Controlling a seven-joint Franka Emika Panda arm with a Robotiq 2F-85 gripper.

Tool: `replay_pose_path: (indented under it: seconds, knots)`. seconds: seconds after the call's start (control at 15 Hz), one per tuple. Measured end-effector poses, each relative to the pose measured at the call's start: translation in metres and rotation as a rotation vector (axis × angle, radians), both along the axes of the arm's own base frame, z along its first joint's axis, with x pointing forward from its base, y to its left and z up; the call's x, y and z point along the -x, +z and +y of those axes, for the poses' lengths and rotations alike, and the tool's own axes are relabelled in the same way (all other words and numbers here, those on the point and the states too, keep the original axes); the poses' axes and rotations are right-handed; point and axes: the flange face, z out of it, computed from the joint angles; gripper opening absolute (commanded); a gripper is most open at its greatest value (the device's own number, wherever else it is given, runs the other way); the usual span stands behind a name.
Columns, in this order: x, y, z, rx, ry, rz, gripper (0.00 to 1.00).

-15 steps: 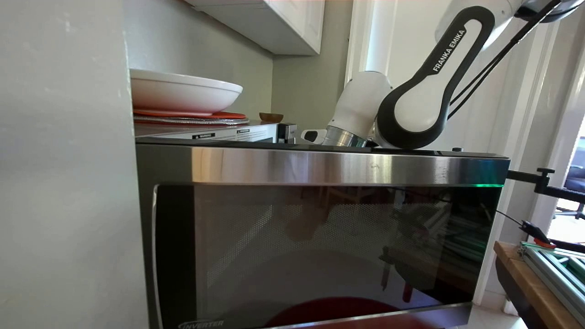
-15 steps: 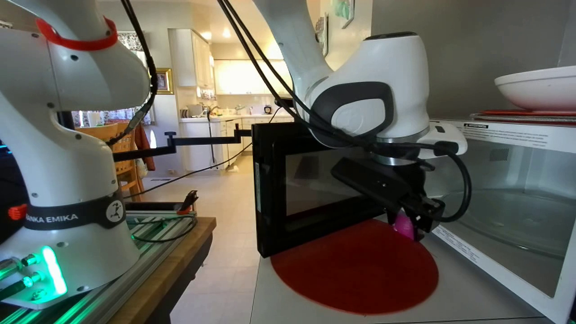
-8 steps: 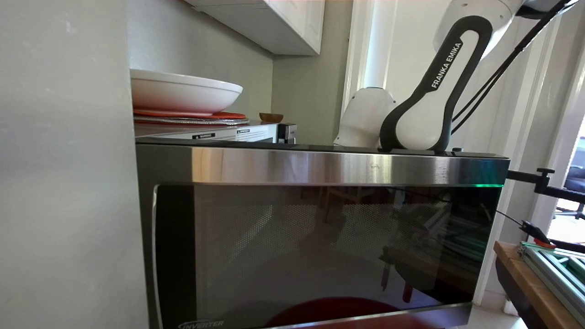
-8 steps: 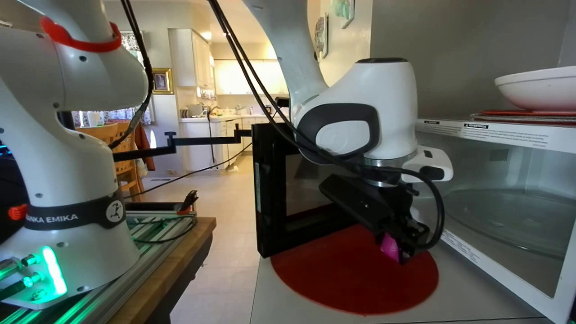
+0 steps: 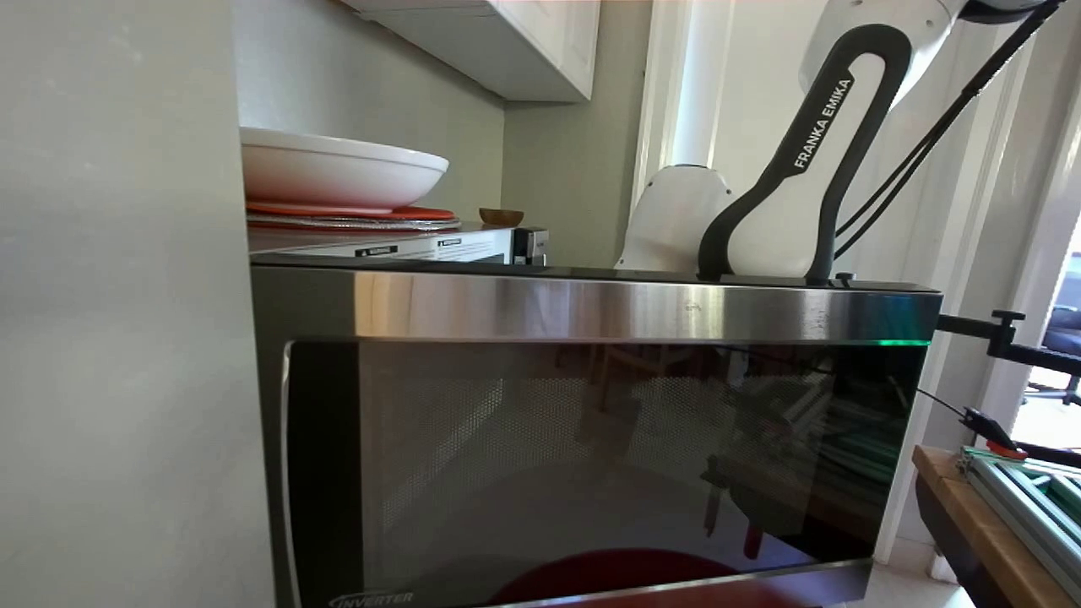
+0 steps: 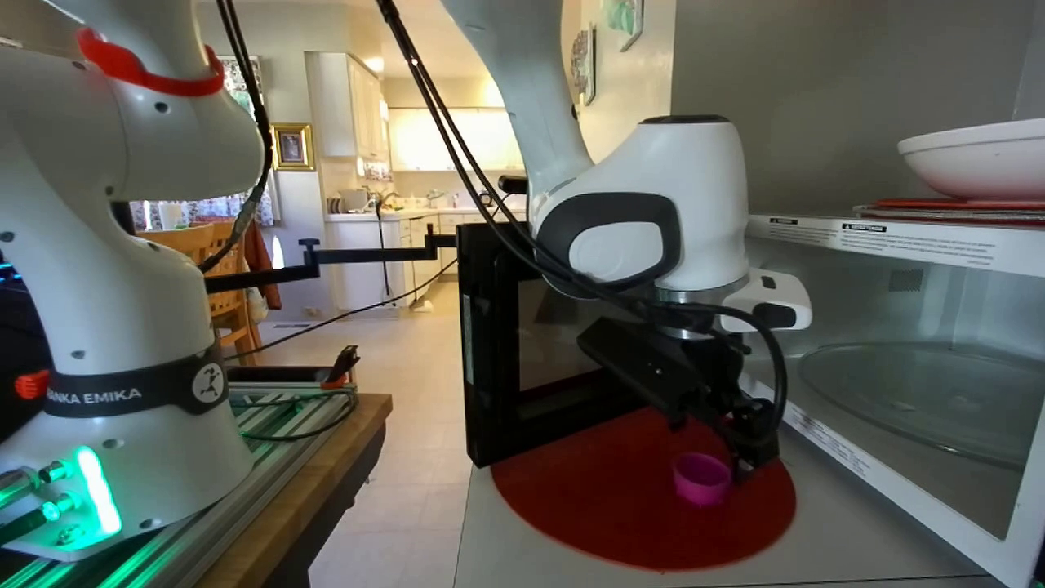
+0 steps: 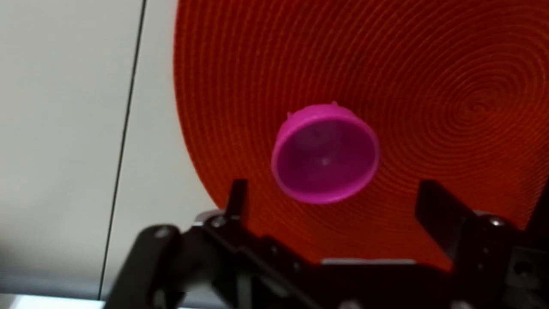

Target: Take the pink vessel out of the microwave and put it on the countertop.

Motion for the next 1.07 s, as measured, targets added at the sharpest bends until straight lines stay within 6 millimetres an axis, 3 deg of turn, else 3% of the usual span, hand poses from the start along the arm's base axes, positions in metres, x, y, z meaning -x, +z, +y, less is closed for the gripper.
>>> replay_pose_path:
  seconds: [0.6, 1.07]
  knots:
    - [-0.024, 0.061, -0.023, 0.08, 0.017, 0.045, 1.0]
    - [-0.049, 0.115, -0.069, 0.066, 0.039, 0.197, 1.0]
